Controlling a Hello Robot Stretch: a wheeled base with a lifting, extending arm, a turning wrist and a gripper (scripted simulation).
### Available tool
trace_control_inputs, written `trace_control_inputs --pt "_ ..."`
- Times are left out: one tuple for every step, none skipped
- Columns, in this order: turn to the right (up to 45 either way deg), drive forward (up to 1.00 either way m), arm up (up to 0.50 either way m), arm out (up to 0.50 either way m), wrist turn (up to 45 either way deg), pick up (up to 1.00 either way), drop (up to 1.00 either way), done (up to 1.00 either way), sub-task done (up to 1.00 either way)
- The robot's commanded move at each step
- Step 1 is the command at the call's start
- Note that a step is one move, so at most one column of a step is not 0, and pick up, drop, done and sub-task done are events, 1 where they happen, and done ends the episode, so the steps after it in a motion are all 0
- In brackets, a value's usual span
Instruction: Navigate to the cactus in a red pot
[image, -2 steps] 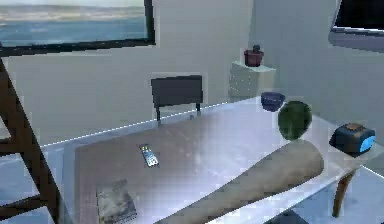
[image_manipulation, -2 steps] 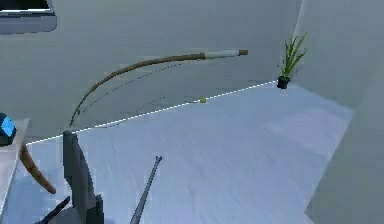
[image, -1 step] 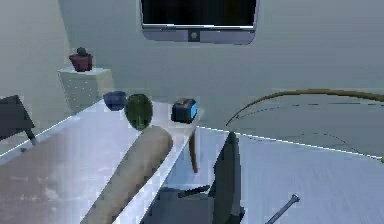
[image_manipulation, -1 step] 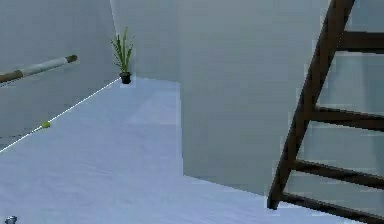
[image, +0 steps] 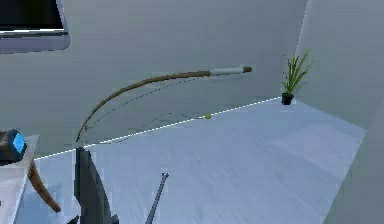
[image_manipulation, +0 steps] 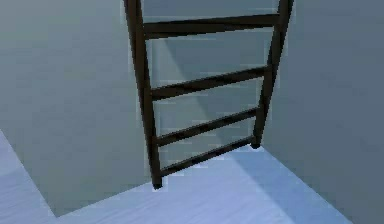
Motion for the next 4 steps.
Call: trace_control_inputs --pt "27.0 0.00 0.00 0.00 0.0 0.00 0.00 0.00 0.00" --pt "0.0 0.50 0.00 0.00 0.0 0.00 0.00 0.00 0.00" --pt "-27.0 0.00 0.00 0.00 0.0 0.00 0.00 0.00 0.00" --pt "0.0 1.00 0.00 0.00 0.0 0.00 0.00 0.00 0.00"
